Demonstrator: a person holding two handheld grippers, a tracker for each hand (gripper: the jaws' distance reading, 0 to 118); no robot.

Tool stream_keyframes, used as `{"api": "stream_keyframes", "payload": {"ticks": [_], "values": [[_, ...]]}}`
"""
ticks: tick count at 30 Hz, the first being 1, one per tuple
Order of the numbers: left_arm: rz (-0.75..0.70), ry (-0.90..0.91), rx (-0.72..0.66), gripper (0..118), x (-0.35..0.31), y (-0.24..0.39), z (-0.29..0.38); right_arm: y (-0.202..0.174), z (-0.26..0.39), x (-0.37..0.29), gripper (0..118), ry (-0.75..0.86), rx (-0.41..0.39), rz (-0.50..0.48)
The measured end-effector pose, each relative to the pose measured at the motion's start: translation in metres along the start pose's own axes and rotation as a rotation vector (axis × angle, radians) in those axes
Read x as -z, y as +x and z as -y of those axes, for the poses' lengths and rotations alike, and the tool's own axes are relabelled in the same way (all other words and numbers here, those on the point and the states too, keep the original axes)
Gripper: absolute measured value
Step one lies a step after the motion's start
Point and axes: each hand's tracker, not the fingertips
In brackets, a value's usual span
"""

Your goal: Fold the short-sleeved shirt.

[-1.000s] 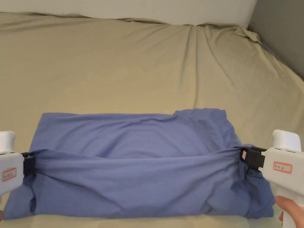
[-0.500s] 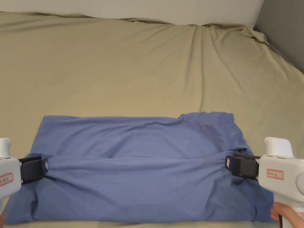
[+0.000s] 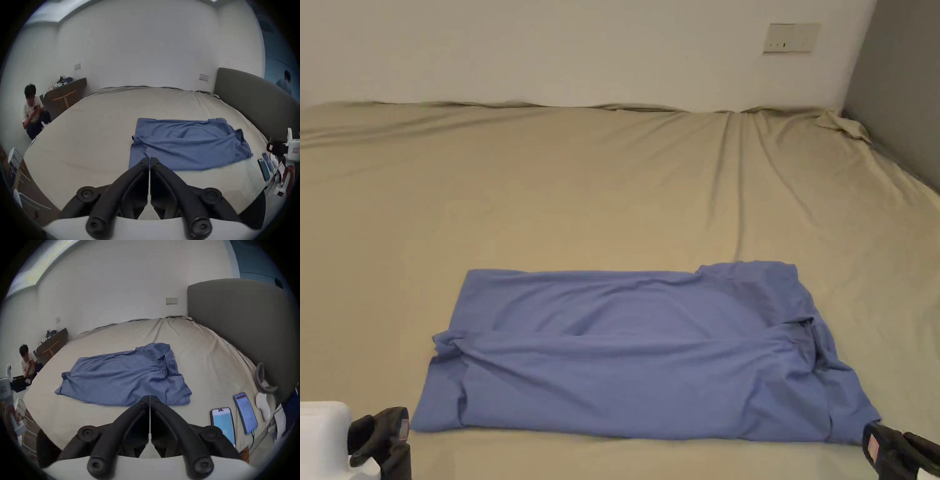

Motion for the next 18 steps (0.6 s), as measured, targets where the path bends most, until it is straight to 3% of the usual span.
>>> {"api": "stream_keyframes", "payload": {"ticks": [9,10,11,12,15,18], "values": [[0.015,-0.047,0.014,1,0.024,-0.008,0.003,0.000,0.001,-0.009,4,-0.010,-0.013,-0.009],[0.037,-0.062,-0.007,6,0.034,-0.013,0.001,0.000,0.000,-0.006,4,-0.014,-0.013,-0.015],[0.067,-0.107,-0.025,50,0.051,-0.020,0.000,0.000,-0.002,-0.002,4,-0.017,-0.006,-0.024],[0.074,-0.144,-0.030,82,0.071,-0.027,0.001,-0.002,-0.003,0.003,4,-0.020,0.000,-0.031],[-0.034,-0.198,0.057,85,0.133,-0.039,0.006,-0.009,-0.007,0.022,4,-0.043,-0.001,-0.046],[0.042,-0.263,-0.020,85,0.181,-0.053,0.010,-0.020,-0.010,0.044,4,-0.078,-0.027,-0.046]]}}
